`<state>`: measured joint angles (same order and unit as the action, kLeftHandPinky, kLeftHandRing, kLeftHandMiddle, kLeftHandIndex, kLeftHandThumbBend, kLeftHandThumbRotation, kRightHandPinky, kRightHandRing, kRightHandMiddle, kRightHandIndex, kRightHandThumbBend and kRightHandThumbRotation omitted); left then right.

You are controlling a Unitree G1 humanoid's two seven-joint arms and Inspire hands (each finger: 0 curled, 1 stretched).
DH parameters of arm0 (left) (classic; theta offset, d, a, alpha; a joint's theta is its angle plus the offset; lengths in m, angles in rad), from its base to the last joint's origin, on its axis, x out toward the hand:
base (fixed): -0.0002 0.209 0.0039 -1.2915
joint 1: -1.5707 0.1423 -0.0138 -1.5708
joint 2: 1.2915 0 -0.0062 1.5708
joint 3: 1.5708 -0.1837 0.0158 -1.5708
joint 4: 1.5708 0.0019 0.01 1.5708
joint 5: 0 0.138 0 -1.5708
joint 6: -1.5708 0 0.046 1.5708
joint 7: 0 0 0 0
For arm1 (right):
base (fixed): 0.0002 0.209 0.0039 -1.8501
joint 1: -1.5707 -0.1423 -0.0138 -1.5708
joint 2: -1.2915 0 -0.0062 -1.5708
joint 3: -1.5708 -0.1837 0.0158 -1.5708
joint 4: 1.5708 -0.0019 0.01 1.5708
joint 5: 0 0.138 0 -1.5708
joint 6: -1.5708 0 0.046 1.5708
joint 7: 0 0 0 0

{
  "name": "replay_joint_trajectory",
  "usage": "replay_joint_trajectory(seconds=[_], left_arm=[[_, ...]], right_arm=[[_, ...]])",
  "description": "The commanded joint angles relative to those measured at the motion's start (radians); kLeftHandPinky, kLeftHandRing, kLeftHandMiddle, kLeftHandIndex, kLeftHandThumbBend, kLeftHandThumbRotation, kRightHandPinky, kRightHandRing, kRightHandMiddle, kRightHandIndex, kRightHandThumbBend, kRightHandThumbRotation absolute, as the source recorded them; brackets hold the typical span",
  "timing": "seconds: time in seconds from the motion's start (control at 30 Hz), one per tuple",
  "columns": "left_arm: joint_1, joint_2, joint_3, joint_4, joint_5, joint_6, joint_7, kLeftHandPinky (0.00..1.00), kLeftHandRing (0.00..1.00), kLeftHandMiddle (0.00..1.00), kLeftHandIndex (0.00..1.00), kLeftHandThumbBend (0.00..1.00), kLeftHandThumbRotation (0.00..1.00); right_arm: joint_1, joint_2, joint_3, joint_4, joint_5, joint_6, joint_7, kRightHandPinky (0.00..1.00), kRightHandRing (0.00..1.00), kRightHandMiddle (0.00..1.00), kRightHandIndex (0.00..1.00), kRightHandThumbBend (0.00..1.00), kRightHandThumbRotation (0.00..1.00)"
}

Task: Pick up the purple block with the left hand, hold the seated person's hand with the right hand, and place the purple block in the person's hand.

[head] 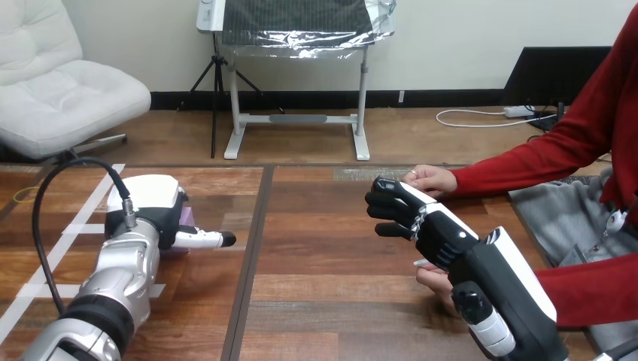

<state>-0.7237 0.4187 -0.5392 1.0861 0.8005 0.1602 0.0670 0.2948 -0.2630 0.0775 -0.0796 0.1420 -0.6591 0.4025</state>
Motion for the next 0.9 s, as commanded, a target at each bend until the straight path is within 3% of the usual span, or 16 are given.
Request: replay_joint_trajectory(seconds=[0.0,0.87], left_arm=[[-0.089,0.007,-0.015,-0.031,0.017,-0.006,-0.006,0.93,0.9,0.91,0.86,0.82,0.86],[-0.1,0.008,-0.001,-0.021,-0.005,-0.023,-0.055,0.82,0.82,0.84,0.8,0.83,0.88]], right_arm=[[-0.028,0.008,-0.009,-0.06,0.009,-0.003,-0.01,0.81,0.86,0.87,0.88,0.95,1.0],[-0.029,0.008,-0.015,-0.063,0.0,-0.003,-0.018,0.8,0.85,0.87,0.88,0.97,1.0]])
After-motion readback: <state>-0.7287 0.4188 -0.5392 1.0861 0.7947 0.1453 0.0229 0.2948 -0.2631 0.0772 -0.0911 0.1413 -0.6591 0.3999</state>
